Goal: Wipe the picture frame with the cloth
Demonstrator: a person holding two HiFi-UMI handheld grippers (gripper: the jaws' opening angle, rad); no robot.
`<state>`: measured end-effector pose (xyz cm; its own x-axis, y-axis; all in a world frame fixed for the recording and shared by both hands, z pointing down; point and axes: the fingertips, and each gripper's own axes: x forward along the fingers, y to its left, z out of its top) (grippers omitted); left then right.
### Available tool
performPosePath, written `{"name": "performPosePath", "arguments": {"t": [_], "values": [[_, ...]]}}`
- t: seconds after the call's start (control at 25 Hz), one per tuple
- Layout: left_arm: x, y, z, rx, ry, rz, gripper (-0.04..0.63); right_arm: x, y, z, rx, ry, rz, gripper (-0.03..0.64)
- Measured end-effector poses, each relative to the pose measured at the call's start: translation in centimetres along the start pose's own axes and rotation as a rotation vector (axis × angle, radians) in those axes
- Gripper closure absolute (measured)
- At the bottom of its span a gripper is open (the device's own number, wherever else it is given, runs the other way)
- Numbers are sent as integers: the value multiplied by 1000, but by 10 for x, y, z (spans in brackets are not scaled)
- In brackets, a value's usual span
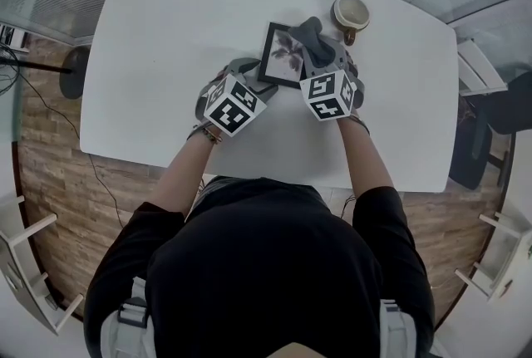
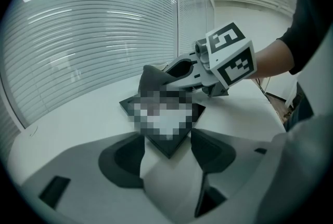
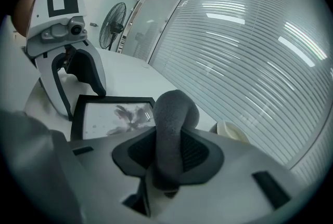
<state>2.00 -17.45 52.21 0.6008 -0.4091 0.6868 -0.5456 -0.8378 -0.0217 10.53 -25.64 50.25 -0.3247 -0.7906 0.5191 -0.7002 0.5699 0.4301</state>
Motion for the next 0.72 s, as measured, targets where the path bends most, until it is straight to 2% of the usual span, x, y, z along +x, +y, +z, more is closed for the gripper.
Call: {"name": "performPosePath", "arguments": {"t": [0.72], "values": [[0,0,0,4,-3,7,302,-19,17,-4,26,0,32,500]]}}
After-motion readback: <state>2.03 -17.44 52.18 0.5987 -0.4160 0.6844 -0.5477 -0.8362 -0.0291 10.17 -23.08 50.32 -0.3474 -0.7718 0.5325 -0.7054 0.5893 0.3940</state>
